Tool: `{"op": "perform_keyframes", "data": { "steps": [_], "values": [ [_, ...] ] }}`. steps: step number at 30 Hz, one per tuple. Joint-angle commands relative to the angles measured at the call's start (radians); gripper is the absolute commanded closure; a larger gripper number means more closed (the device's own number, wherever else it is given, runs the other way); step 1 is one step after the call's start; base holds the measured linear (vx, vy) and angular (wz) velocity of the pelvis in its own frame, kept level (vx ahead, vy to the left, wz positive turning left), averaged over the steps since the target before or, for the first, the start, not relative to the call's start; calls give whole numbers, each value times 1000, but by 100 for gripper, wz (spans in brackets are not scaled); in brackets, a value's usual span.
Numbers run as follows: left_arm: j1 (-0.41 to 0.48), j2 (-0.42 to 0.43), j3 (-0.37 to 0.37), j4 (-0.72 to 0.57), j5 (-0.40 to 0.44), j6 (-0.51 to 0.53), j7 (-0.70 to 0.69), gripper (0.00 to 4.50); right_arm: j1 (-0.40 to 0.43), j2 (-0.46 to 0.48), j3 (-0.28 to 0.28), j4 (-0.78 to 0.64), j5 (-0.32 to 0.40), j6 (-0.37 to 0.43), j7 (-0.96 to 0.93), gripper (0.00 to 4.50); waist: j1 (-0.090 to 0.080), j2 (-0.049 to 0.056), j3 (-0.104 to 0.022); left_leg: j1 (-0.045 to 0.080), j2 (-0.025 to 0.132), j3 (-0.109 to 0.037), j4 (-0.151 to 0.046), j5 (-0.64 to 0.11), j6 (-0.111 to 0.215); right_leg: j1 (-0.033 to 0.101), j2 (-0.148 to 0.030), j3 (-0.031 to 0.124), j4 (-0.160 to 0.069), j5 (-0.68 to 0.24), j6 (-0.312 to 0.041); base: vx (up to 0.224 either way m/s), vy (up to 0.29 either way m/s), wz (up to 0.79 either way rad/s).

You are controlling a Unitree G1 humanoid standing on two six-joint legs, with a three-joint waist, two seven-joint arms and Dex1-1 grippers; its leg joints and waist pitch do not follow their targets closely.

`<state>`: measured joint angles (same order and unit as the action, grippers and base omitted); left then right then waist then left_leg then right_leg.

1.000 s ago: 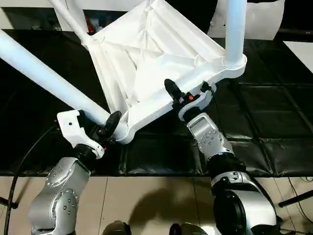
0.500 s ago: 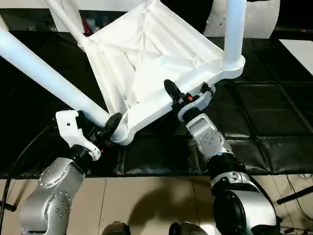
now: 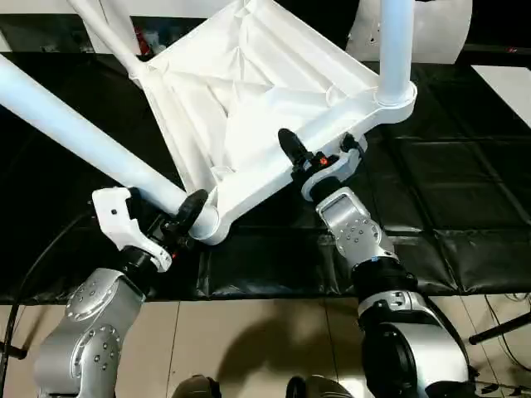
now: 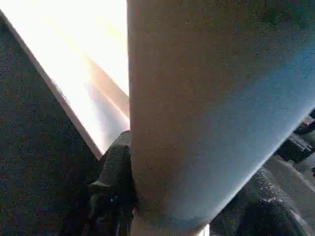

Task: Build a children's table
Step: Flip table

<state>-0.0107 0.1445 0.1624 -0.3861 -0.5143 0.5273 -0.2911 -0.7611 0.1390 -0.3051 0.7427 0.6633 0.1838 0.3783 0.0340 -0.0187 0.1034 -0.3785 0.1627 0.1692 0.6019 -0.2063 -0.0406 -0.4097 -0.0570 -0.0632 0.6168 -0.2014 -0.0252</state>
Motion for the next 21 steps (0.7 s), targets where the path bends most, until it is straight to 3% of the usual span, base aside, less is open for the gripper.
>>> {"op": "perform_keyframes", "data": {
  "steps": [1,2,4,6,10,13,21],
  "values": [
    [25,-2,-70,-29,-51,1,-122,182,-1,22,-48,-99,14,-69,-25,233,4,9,-79,13,65,-16,-56,78,151,62,-83,56,-37,107,-292,0,0,0],
    [29,-2,-76,-20,-54,-16,-142,182,2,25,-47,-102,18,-67,-26,235,4,12,-86,11,64,-17,-49,126,169,61,-81,54,-28,161,-299,0,0,0],
    [29,-7,-74,-11,-59,-29,-153,182,4,24,-43,-105,17,-67,-25,235,3,11,-87,9,63,-16,-45,155,186,58,-79,54,-25,192,-304,0,0,0],
    [27,-15,-64,7,-69,-53,-168,182,9,25,-38,-115,19,-63,-21,236,5,8,-82,6,63,-13,-46,122,194,56,-82,55,-30,155,-309,0,0,0],
    [23,-1,-64,33,-63,-81,-195,182,14,26,-38,-131,25,-53,-20,237,5,9,-75,9,67,-12,-53,41,148,55,-82,56,-38,51,-292,0,0,0],
    [27,22,-67,56,-64,-110,-238,182,20,26,-34,-142,33,-49,-22,238,4,11,-72,9,66,-13,-56,21,128,54,-82,57,-40,33,-281,0,0,0],
    [37,41,-74,66,-51,-134,-264,182,25,28,-35,-152,37,-50,-26,238,2,13,-75,7,65,-14,-55,46,131,57,-82,57,-34,98,-289,0,0,0]
  ]
}}
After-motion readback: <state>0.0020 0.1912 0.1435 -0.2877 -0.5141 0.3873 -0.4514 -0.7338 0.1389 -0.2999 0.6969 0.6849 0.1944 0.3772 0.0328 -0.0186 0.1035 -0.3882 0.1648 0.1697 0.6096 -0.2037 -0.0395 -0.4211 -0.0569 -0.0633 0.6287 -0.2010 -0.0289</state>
